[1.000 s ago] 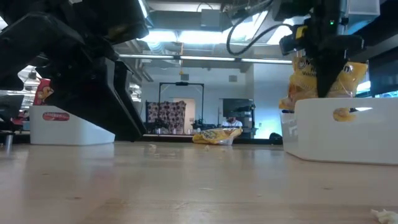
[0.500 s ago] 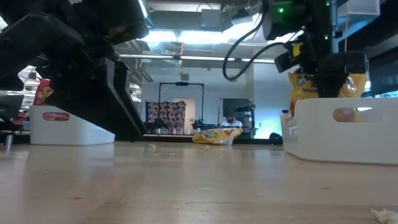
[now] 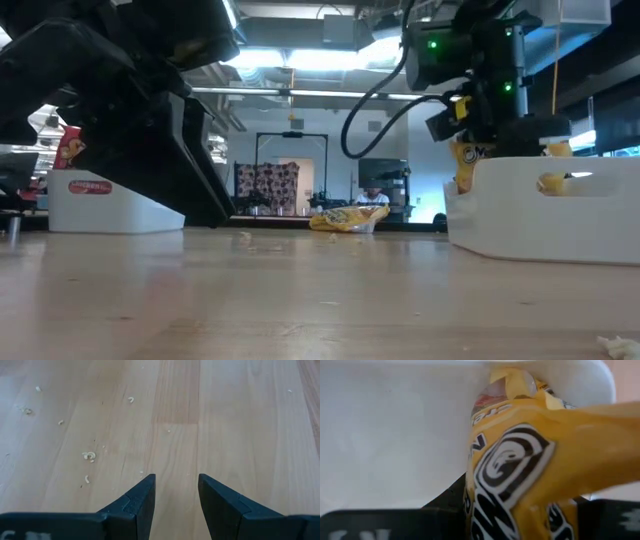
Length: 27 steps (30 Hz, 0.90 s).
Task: Sort Maruchan noodles
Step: Put the bottom left yellow noodle into the bottom white bin
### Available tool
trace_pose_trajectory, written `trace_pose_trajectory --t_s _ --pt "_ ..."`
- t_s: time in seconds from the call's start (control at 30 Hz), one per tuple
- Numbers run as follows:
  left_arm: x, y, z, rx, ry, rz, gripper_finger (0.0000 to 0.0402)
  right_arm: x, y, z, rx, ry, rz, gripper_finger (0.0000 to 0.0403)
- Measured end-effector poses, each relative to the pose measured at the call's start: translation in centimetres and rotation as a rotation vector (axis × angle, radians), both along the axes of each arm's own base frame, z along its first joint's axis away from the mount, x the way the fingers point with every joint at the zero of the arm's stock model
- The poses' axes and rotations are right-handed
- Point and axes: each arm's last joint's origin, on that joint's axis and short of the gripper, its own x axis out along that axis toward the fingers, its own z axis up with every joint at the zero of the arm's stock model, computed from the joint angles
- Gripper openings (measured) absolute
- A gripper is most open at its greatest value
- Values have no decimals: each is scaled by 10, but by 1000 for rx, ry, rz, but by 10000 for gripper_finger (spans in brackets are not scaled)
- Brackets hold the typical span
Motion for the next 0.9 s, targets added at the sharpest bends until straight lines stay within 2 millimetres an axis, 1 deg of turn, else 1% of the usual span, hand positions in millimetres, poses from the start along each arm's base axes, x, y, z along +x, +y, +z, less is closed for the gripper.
trace_pose_trajectory --t_s 0.2,0.43,0.57,0.73,0.9 --pt "1 0 0 -3 -6 0 144 1 -1 -4 -22 18 23 127" --pt "1 0 1 -7 -9 -1 143 -1 -1 -5 -50 36 28 190" --pt "1 0 1 -7 -9 -2 143 0 0 -2 -13 38 24 215" --pt "1 -1 1 -9 -10 -2 143 2 0 9 -8 59 20 221" --pt "1 -1 1 -9 -9 -3 143 3 -2 17 -74 67 19 215"
